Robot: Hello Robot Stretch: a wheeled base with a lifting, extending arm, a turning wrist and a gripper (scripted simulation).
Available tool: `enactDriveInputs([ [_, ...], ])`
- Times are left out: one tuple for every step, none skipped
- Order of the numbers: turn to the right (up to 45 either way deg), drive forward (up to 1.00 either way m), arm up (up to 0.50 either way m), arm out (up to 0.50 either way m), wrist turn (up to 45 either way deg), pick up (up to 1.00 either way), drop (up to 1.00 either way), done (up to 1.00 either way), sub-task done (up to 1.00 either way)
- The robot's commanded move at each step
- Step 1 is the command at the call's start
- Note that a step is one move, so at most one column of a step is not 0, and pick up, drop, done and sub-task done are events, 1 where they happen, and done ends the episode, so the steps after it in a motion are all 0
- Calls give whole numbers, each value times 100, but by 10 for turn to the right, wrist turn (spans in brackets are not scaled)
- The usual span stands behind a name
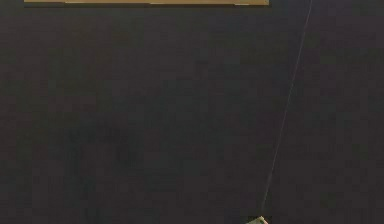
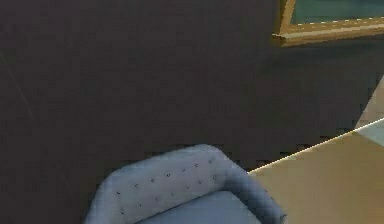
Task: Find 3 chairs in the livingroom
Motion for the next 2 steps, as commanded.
enactDriveInputs([
  [0, 30, 0, 0, 0, 0, 0, 0, 0],
  [-450, 0, 0, 0, 0, 0, 0, 0, 0],
])
